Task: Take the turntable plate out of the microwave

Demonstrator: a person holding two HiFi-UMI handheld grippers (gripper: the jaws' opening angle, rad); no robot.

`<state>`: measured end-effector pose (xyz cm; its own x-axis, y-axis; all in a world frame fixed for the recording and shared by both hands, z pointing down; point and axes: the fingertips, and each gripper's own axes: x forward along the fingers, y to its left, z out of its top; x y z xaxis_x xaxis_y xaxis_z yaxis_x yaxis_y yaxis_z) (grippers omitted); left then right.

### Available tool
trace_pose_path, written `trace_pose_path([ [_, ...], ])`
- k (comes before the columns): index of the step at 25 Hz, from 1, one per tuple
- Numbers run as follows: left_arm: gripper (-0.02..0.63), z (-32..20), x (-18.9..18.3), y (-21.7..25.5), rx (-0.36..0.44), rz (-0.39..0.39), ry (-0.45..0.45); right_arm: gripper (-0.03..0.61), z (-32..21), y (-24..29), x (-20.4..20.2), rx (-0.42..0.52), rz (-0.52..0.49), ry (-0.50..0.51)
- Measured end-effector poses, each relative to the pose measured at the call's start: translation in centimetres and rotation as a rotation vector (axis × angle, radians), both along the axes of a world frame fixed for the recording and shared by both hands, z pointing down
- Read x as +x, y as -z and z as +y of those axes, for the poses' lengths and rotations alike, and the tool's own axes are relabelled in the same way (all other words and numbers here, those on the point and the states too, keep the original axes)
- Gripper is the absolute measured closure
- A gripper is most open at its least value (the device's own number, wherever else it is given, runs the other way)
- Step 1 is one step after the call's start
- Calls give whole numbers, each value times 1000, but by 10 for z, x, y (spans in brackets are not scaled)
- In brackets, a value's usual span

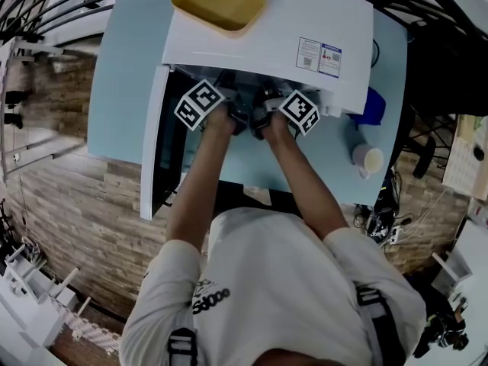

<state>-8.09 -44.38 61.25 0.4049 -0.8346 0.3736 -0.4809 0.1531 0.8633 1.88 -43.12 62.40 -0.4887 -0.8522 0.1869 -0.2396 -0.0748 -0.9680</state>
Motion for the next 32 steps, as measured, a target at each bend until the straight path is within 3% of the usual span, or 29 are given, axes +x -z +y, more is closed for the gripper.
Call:
trace_pose_path([
  [2,574,0,0,2,8,-3,-9,417,-1,-1,2,-4,-40,-21],
  [5,578,0,2,4,21,-10,-20,522,0,-6,6,-11,-55,-31],
  [10,578,4,2,-3,-2,6,-42,544,3,-5,8,9,-139,-32],
  [19,572,17,2,-14,-5,85,-34,548,17,-5,7,22,-165,-34],
  [22,508,14,9,-15,-7,123,-43,548,21,-5,7,21,-169,-33],
  [25,546,11,13,-16,-11,138,-32,548,22,-4,8,15,-179,-33],
  [32,565,15,13,-10,-12,210,-1,548,24,1,10,16,-173,-37],
])
